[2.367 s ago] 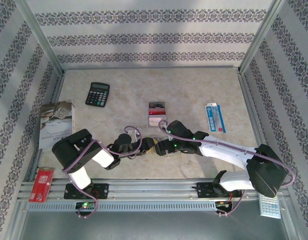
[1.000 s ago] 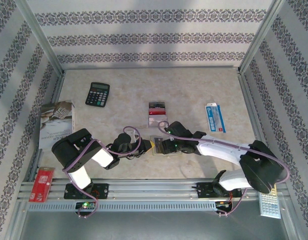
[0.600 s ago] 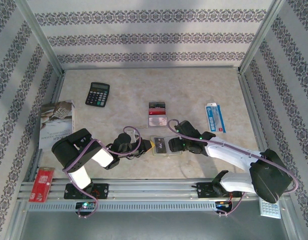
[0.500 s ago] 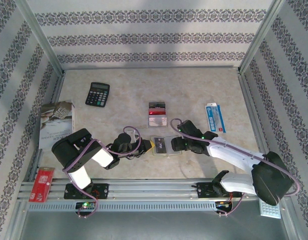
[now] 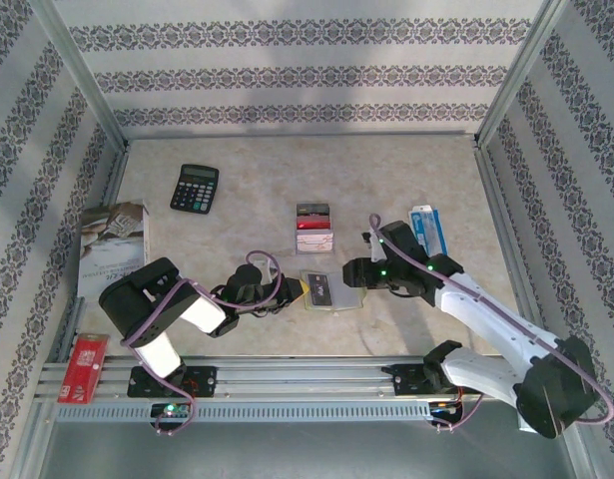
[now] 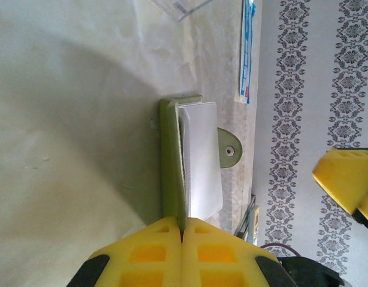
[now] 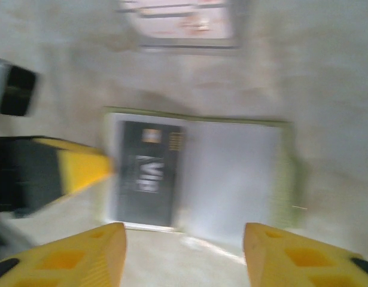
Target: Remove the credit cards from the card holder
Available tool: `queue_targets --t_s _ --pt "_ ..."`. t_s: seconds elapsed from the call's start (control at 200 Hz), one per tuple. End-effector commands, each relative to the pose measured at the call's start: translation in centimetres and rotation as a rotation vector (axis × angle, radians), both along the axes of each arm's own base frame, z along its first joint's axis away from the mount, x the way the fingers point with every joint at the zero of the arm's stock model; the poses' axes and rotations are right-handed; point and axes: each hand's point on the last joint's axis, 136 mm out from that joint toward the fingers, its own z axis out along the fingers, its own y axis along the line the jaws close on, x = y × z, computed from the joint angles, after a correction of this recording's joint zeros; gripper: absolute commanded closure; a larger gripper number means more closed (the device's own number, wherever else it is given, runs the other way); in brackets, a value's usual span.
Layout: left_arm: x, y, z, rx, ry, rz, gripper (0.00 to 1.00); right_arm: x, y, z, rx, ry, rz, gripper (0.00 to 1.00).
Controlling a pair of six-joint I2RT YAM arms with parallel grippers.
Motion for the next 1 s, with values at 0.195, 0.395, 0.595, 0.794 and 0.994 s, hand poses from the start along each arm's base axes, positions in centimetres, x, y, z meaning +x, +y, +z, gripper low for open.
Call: queue_targets --t_s 0.195,0.395,0.595,0.794,0.994 --pt "-0.1 0.1 0.4 0.001 -0.021 -0.016 1.0 -1.2 6.8 -2.0 0.321 0.202 0.115 0.6" --pt "-0.3 0.6 -0.8 0.016 0.002 -0.004 1.0 -0.7 5.4 -5.4 0.236 0.227 0.071 0.6" --pt "-0.4 1.1 -2.2 0.029 0.029 0.007 1.0 -0.7 4.9 -6.9 0.166 0.249 0.078 0.65" --pt "-0.6 1.2 -3.0 0.05 0.045 0.0 1.0 -0.3 4.2 -7.8 0.09 0.251 0.056 0.66" --pt "-0.6 1.2 -3.1 0.056 0.045 -0.004 1.0 -0.2 4.6 -8.1 0.075 0.257 0.073 0.66"
